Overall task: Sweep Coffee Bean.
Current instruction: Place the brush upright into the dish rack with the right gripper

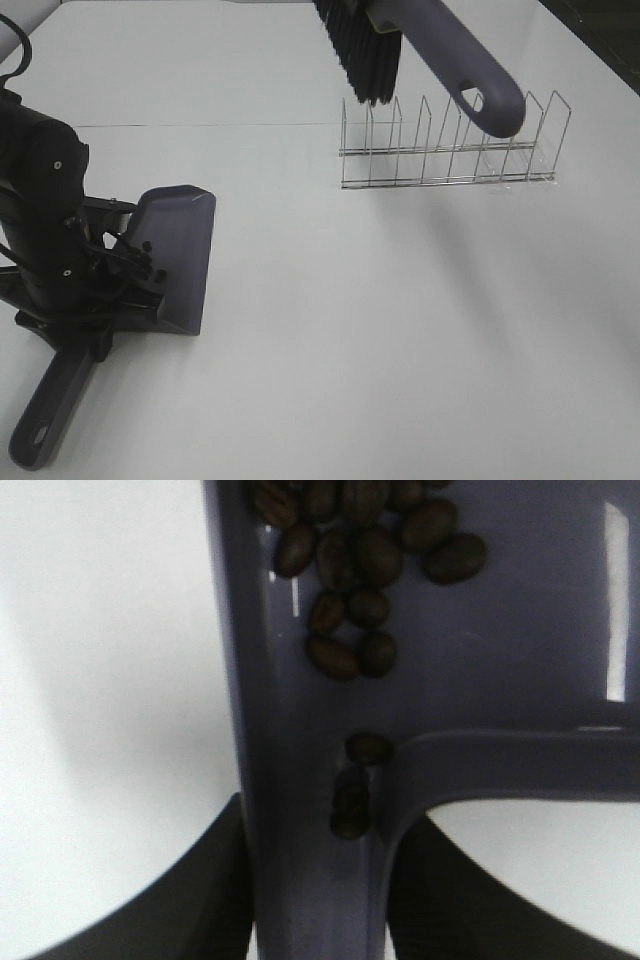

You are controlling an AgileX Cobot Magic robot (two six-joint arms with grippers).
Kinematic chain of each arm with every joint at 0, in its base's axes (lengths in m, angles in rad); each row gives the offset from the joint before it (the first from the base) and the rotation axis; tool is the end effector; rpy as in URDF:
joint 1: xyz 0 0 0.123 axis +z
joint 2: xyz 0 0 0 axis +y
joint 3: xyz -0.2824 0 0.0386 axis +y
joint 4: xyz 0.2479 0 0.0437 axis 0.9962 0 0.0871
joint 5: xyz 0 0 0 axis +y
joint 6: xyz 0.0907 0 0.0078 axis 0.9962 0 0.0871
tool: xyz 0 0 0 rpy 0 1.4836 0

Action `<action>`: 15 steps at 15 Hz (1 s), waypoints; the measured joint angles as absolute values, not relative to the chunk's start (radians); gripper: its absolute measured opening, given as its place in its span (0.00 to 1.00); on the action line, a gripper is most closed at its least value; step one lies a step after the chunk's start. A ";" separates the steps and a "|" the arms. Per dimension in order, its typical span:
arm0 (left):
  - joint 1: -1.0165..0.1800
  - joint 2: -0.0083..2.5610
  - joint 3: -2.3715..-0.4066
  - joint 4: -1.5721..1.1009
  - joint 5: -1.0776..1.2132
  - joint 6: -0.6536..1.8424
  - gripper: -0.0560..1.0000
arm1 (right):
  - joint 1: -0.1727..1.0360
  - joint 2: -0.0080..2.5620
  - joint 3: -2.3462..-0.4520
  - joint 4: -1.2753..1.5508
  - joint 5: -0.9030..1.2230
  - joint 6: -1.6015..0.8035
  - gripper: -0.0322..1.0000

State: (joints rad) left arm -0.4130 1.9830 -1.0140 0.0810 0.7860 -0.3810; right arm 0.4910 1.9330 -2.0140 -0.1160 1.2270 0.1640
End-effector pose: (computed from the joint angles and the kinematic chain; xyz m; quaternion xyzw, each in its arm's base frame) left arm 0.2916 -0.1221 0.0962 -0.0459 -0.9974 -0.0438 0.0342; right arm 0.3787 0.1912 0.3582 -0.1622 0.9521 0.0266 0.2579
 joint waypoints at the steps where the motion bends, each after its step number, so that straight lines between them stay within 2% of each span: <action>1: -0.413 1.983 -1.014 0.075 0.779 -0.384 0.37 | 0.477 1.887 -1.961 -0.112 1.227 0.164 0.38; 4: -0.413 1.983 -1.014 0.057 0.766 -0.385 0.37 | 0.467 1.798 -1.797 -0.143 1.229 0.166 0.38; 5: -0.413 1.983 -1.014 0.051 0.764 -0.385 0.37 | 0.467 1.741 -1.677 -0.186 1.234 0.202 0.38; 8: -0.410 1.983 -1.014 0.038 0.761 -0.385 0.37 | 0.458 1.710 -1.512 -0.294 1.234 0.319 0.38; 10: -0.410 1.983 -1.014 0.036 0.761 -0.385 0.37 | 0.395 1.711 -1.416 -0.282 1.234 0.385 0.38; 15: -0.410 1.983 -1.014 0.017 0.746 -0.385 0.37 | 0.215 1.750 -1.379 -0.145 1.234 0.379 0.38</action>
